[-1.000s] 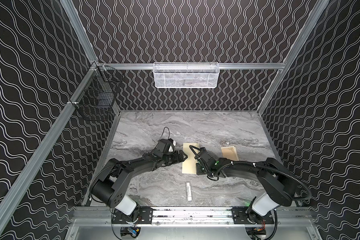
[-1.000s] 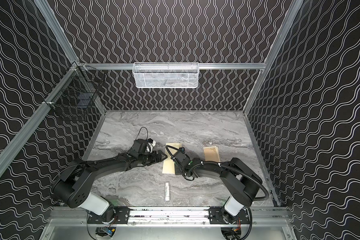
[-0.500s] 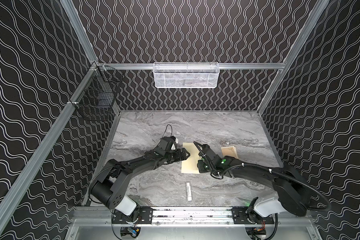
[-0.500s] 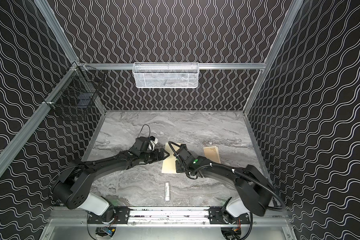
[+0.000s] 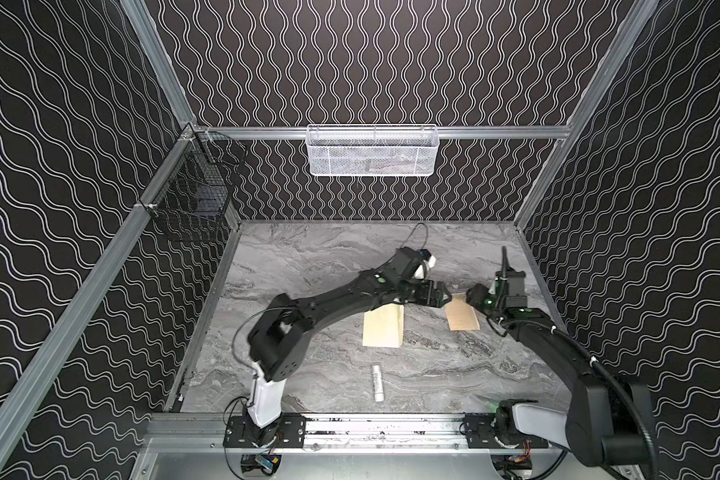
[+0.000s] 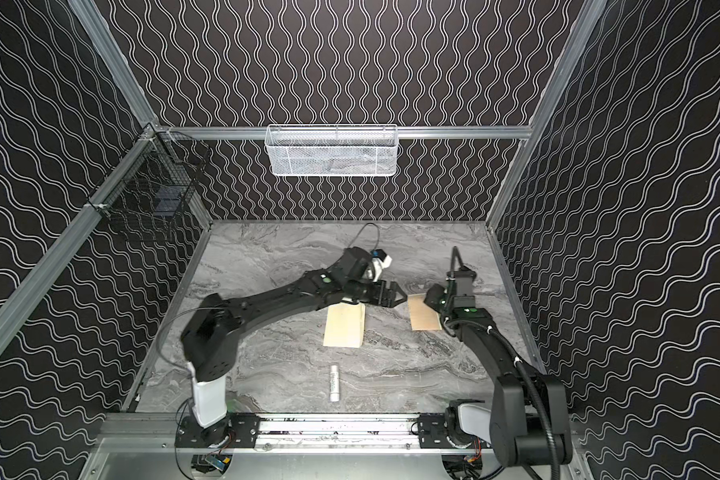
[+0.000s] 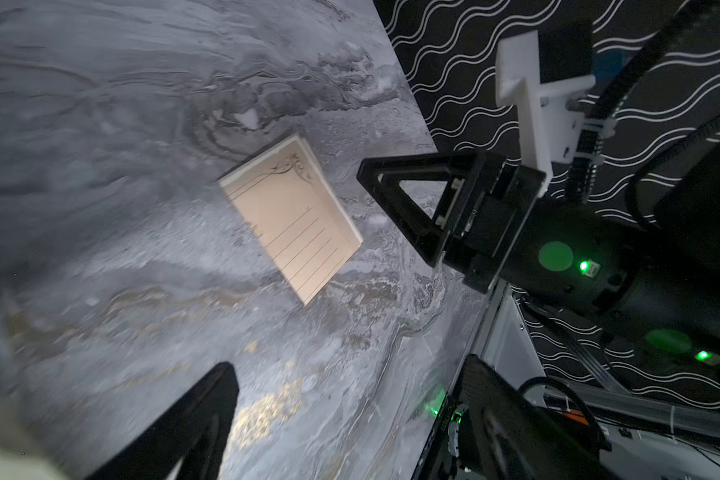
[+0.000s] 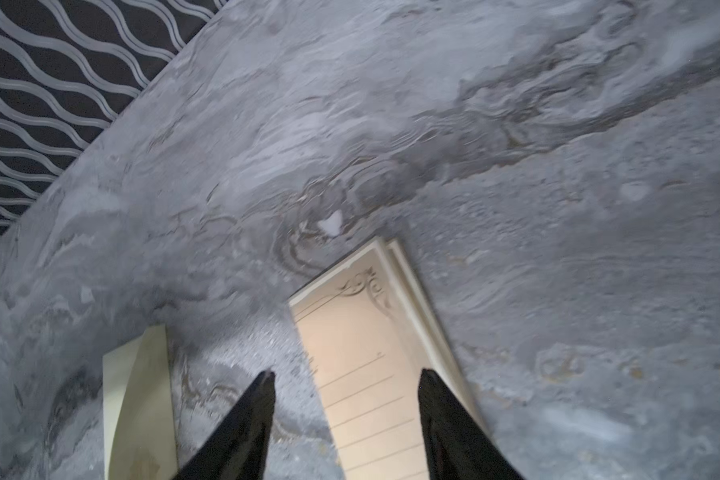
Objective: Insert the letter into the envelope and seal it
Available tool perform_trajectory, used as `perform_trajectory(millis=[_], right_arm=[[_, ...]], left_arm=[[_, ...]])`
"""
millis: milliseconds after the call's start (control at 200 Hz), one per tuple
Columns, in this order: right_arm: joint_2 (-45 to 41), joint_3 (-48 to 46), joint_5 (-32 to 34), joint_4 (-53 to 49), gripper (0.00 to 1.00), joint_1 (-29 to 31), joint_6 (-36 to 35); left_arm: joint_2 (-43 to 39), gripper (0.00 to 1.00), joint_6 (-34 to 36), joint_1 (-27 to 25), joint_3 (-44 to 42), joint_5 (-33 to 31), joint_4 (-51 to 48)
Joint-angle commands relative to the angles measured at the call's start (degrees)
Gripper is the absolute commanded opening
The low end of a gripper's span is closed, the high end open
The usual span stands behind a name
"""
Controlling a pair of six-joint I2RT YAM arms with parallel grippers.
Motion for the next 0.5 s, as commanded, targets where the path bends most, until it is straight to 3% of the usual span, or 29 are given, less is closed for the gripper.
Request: perform_trajectory(millis=[0, 215, 495], right_arm=[[1.5, -1.9, -11.3, 5.6, 0.58, -7.4, 2.2], [0.4, -8.5, -17.2, 9.2, 0.59, -15.8, 3.7], [0.8, -15.0, -23.0, 11.3, 0.56, -16.9, 3.4]], left_arm=[[6.2, 0.88, 1.3, -1.5, 8.9, 2.1, -4.1], [17.8, 0.86, -1.3, -2.3, 18.5, 4.8, -2.8], [23.1, 0.86, -1.5, -1.8, 21.1, 6.5, -1.4]])
